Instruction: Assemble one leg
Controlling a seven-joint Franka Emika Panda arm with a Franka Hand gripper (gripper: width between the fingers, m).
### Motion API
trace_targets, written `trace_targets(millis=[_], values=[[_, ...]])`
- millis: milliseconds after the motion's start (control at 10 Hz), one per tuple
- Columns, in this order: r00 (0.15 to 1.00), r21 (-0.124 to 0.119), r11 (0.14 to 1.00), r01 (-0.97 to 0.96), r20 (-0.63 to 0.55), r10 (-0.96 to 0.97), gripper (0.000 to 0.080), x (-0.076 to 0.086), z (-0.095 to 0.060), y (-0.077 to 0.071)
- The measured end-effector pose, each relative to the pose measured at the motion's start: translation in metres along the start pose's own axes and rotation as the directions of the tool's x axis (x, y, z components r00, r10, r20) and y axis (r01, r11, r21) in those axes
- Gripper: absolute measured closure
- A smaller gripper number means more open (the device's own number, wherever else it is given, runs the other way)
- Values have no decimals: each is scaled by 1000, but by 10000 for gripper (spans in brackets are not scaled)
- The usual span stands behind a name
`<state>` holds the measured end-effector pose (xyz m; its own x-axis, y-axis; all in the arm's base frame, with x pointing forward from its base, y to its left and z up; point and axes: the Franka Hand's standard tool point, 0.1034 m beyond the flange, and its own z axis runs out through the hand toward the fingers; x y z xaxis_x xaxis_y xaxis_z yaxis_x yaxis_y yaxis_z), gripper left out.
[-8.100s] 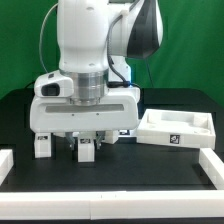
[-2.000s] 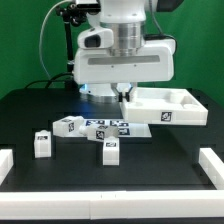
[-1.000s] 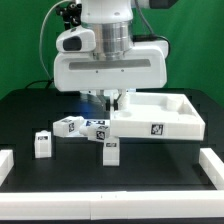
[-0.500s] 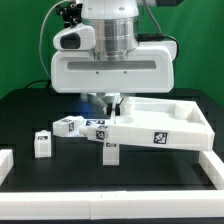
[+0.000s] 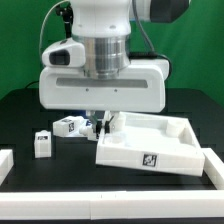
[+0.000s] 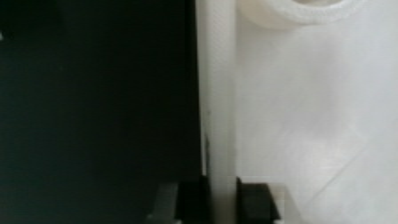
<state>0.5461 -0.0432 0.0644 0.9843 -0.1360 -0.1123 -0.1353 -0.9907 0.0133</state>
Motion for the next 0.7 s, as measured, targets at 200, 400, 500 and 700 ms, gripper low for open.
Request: trace_targets(millis=[200,400,500,700], values=[[1000,-10,1000,2,-9,-2,745,7,-1,-16],[1000,-11,1000,11,-18,-11,745,9,0,-18],[1000,-11,1000,10,-18,-11,745,9,1,-18],[1000,-12,1000,10,-16,-10,745,8,1,-17]])
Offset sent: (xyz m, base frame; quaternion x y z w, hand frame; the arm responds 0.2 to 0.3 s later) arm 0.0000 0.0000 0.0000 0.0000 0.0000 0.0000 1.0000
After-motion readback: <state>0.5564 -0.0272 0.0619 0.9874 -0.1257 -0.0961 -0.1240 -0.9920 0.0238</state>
